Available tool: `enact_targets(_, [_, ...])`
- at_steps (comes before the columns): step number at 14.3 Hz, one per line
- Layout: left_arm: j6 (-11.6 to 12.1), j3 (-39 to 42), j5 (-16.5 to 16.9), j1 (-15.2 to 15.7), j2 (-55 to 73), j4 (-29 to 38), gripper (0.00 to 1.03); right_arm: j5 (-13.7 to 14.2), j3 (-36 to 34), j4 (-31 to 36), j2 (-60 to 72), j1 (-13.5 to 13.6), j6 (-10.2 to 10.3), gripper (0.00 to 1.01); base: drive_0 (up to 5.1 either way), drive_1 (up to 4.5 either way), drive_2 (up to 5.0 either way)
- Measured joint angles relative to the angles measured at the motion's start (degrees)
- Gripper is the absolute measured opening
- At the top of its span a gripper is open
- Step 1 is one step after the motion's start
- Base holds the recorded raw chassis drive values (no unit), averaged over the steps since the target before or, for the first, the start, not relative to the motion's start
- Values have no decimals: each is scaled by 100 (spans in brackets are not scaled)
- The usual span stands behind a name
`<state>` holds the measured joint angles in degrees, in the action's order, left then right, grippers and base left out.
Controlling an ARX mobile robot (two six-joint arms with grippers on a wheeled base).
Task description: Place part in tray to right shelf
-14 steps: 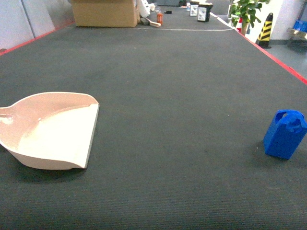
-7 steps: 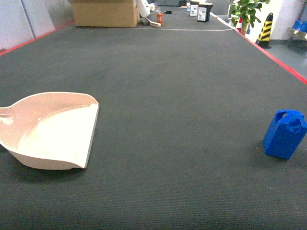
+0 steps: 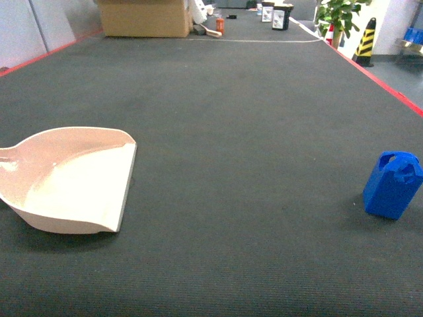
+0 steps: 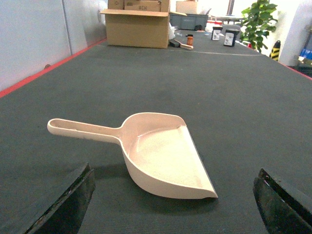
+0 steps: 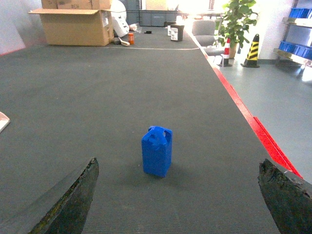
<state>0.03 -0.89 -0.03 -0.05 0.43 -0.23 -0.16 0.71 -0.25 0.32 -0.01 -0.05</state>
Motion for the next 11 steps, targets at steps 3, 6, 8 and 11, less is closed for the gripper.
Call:
enact_targets(3, [0,0,0,0,0,2,98,0,0,0,0,0,0,98,0,0,0])
enact_targets(6, [0,0,0,0,0,0,98,0,0,0,0,0,0,98,0,0,0])
enact_targets(8, [0,0,-2,0,0,2,98,0,0,0,0,0,0,98,0,0,0])
enact_targets(11, [0,0,0,0,0,0,98,0,0,0,0,0,0,98,0,0,0])
